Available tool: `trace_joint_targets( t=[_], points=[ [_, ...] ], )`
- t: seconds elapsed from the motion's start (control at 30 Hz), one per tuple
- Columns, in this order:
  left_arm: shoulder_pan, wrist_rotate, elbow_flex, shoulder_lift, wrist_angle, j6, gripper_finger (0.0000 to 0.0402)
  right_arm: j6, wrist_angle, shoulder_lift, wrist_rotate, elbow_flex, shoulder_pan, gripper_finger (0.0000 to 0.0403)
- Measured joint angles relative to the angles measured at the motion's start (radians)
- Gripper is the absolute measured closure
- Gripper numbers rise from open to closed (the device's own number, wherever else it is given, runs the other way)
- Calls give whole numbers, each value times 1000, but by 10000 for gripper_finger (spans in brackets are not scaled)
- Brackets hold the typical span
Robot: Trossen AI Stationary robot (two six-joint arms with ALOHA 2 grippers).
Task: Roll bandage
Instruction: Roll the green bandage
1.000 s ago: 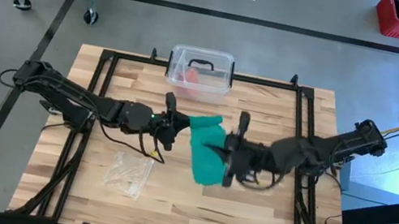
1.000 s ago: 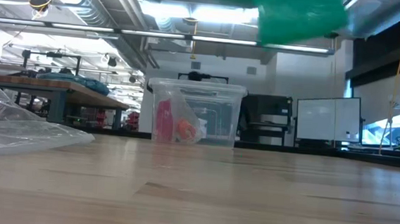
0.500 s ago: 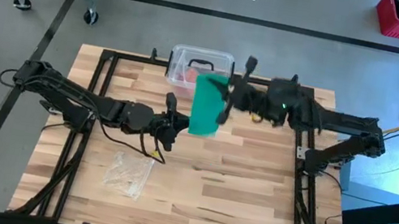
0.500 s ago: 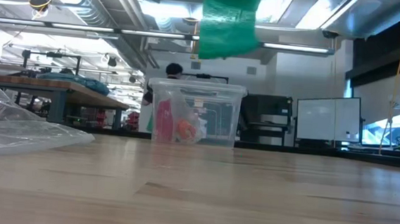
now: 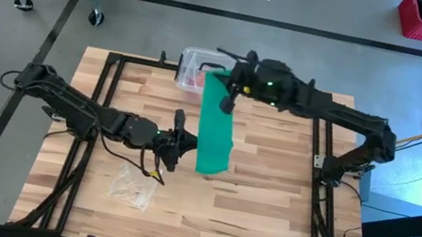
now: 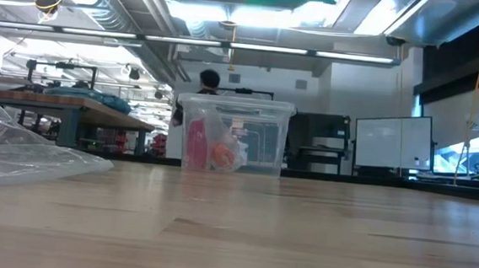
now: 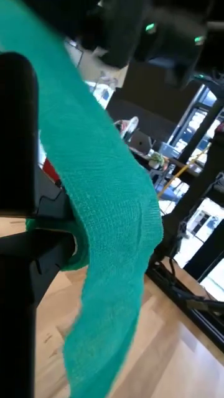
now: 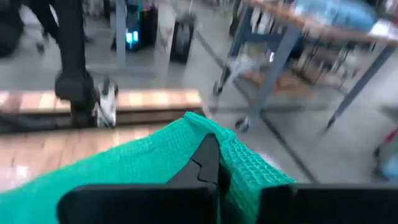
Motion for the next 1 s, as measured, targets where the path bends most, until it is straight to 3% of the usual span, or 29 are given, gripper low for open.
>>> trace_joint_targets(
  t=[0.17,0.5,0.63,0.77,1.0],
  points=[
    [-5,1,0,0,-20,-47,391,29,-59,77,0,0,-1,362],
    [-2,4,0,1,-185,-210,391,132,-191,192,-97,-2,-13,196],
    [4,4,0,1,-192,-247,391,133,-196,196,-146,-2,-14,148],
    [18,4,0,1,-213,-304,391,133,-192,196,-173,-2,-12,125],
    [45,6,0,1,-253,-419,391,151,-236,194,-203,-2,-13,118]
  ],
)
